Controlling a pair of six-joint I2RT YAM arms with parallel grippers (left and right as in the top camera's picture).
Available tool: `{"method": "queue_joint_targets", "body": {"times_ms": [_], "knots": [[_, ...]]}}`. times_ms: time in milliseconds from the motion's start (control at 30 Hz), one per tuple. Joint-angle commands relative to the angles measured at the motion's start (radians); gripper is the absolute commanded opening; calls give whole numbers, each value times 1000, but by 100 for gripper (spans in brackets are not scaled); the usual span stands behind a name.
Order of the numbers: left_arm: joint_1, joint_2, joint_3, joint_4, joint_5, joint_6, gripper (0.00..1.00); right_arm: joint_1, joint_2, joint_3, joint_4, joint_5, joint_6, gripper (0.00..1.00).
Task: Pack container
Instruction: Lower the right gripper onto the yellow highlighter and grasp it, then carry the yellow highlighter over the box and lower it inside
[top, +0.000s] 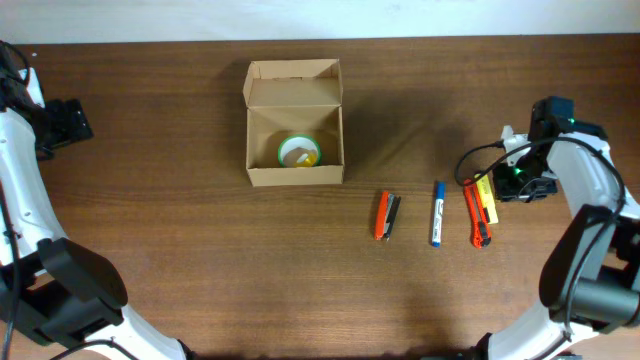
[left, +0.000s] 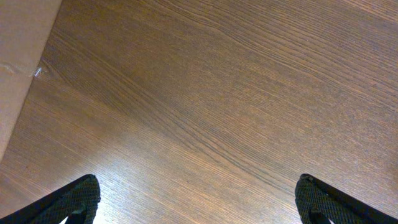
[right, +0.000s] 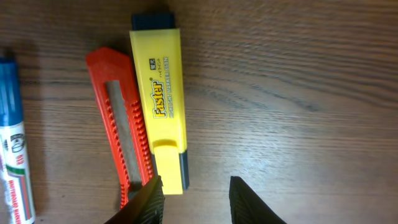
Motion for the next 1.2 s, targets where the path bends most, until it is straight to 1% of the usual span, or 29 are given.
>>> {"method": "queue_joint_targets", "body": {"times_ms": [0, 300, 567, 700, 767, 800, 867, 1000, 1067, 1167], "knots": [[1, -7, -9, 0, 10, 19, 100, 29, 49, 14, 3, 17, -13, 35], [1, -7, -9, 0, 10, 19, 100, 51, 109, 14, 5, 26, -13, 35], [1, -7, -9, 0, 10, 19, 100, 56, 169, 14, 42, 39, -12, 35], [1, -7, -9, 0, 10, 19, 100, 61, 207, 14, 48, 39, -8, 34], [1, -7, -9, 0, 10, 19, 100, 67, 208, 15, 58, 39, 0, 29], [1, -7, -9, 0, 10, 19, 100, 69, 208, 15, 60, 39, 4, 22], [1, -7, -9, 0, 10, 19, 100, 70, 208, 15, 60, 39, 45, 3], [1, -7, -9, 0, 10, 19, 100, 76, 206, 15, 52, 28, 58, 3], [1, -7, -9, 0, 10, 19, 100, 81, 200, 19, 47, 25, 87, 4], [1, -7, -9, 0, 10, 19, 100, 81, 185, 51, 5, -44, 97, 4]]}}
